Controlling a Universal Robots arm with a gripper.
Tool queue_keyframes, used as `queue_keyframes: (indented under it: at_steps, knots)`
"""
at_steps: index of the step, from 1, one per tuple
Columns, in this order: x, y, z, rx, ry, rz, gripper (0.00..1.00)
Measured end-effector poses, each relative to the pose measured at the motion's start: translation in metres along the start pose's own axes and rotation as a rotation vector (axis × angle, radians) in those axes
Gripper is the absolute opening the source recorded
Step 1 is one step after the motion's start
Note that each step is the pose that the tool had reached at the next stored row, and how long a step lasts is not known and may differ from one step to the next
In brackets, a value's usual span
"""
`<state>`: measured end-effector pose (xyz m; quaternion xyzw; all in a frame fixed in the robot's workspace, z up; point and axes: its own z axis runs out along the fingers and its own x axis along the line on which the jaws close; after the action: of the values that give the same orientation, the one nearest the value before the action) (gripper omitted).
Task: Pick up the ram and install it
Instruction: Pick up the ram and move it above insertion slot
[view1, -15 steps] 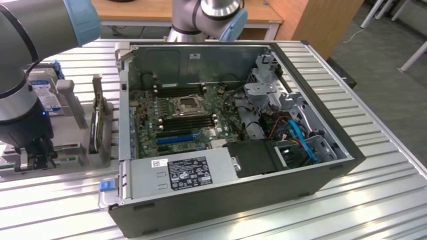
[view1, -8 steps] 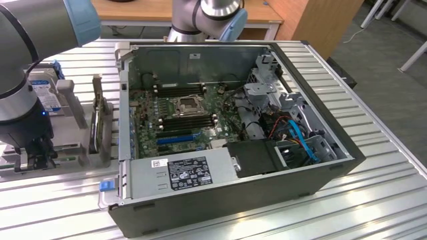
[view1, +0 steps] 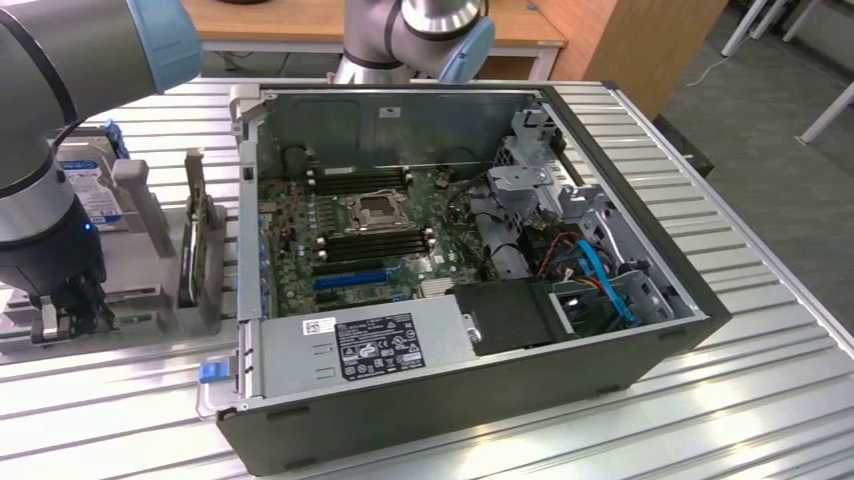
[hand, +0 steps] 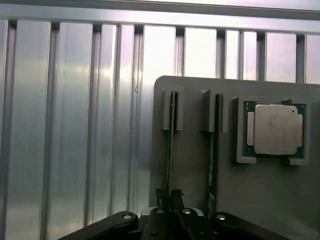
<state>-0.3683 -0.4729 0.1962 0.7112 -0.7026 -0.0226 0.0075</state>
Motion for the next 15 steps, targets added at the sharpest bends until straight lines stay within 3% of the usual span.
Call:
queue_keyframes:
  at_steps: [15]
  knots:
    - [0.0001, 0.0000, 0.0026, -0.0005, 0.0003, 0.000, 0.12]
